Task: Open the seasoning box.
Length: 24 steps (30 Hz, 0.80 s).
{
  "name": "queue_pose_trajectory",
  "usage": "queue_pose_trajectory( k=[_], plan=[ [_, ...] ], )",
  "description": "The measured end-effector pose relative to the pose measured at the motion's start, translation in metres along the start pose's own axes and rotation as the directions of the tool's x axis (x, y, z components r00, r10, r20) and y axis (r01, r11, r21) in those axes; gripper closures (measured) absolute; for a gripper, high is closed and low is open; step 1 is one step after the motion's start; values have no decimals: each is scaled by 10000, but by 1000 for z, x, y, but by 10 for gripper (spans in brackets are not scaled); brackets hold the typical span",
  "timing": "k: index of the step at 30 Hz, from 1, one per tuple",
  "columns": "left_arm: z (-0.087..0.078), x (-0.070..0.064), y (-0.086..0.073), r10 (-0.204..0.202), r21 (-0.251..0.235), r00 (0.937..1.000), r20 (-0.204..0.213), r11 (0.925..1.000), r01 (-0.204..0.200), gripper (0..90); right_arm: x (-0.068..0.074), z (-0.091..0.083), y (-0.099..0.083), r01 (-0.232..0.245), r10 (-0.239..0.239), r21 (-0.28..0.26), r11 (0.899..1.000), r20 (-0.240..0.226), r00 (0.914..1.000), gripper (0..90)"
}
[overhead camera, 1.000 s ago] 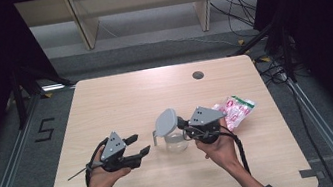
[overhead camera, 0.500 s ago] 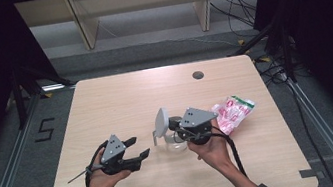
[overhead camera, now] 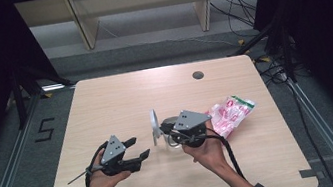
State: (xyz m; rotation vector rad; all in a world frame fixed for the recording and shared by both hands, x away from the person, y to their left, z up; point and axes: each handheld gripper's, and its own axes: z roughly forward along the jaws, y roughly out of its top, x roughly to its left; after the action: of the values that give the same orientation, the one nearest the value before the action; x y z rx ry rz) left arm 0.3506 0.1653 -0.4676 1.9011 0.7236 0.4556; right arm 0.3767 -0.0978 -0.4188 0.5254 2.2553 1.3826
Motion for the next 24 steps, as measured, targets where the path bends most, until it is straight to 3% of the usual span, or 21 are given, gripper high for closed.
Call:
queue_pose_trajectory(
  k=[1,2,6,7,9,11,12,13,14,15,16,19,20,21,22,23,24],
  plan=[
    [-1,0,0,140,26,9999,-15,9999,-140,347,0,0,0,0,0,0,10000,0,10000,828],
    [0,-1,0,-56,-32,10000,15,10000,56,344,-2,-2,-2,-153,153,17,9999,85,9998,808],
    [-1,-2,-1,-163,-82,9999,-24,9998,163,336,-13,-16,-18,-666,657,171,9976,511,9965,691],
    [-2,-2,-1,-116,-71,9999,-1,9999,116,333,-19,-27,-29,-1122,1086,358,9930,910,9899,631],
    [-2,-1,-1,67,-9,10000,4,10000,-67,330,-23,-31,-34,-1189,1146,395,9921,974,9886,614],
    [-3,-1,-1,49,-34,10000,-1,10000,-49,327,-29,-40,-44,-1852,1783,449,9817,1267,9758,562],
    [-3,-1,-1,23,-52,10000,-10,10000,-23,326,-32,-45,-48,-1837,1756,406,9822,1520,9727,548],
    [-3,-4,-2,-290,-70,9996,-14,9996,290,324,-34,-49,-52,-2058,1963,407,9777,1685,9659,532],
    [-3,-3,-2,-202,-64,9998,5,9998,202,323,-36,-54,-55,-2329,2219,448,9715,1758,9591,514],
    [-3,-3,-3,-178,-44,9998,21,9998,178,321,-39,-57,-58,-2239,2145,284,9742,1920,9577,499],
    [-4,-3,-3,-193,-60,9998,27,9998,193,320,-39,-61,-61,-2608,2478,411,9645,2000,9479,485],
    [-4,-4,-4,-279,-53,9996,30,9996,279,315,-43,-74,-70,-2894,2752,275,9568,2347,9323,460],
    [-4,-4,-5,-278,-43,9996,40,9996,278,314,-42,-78,-72,-3274,3108,270,9445,2495,9172,452],
    [-4,-4,-5,-333,-38,9994,73,9994,333,312,-46,-82,-76,-3034,2875,208,9526,2637,9208,445],
    [-4,-5,-6,-312,-15,9995,55,9995,312,311,-47,-85,-79,-3213,3053,143,9469,2741,9120,437],
    [-4,-5,-6,-335,-5,9994,43,9994,335,309,-49,-89,-81,-3149,2987,130,9490,2824,9116,427],
    [-4,-5,-6,-359,9,9993,61,9994,359,304,-50,-91,-84,-3320,3183,6,9433,2828,9048,419]
  ],
)
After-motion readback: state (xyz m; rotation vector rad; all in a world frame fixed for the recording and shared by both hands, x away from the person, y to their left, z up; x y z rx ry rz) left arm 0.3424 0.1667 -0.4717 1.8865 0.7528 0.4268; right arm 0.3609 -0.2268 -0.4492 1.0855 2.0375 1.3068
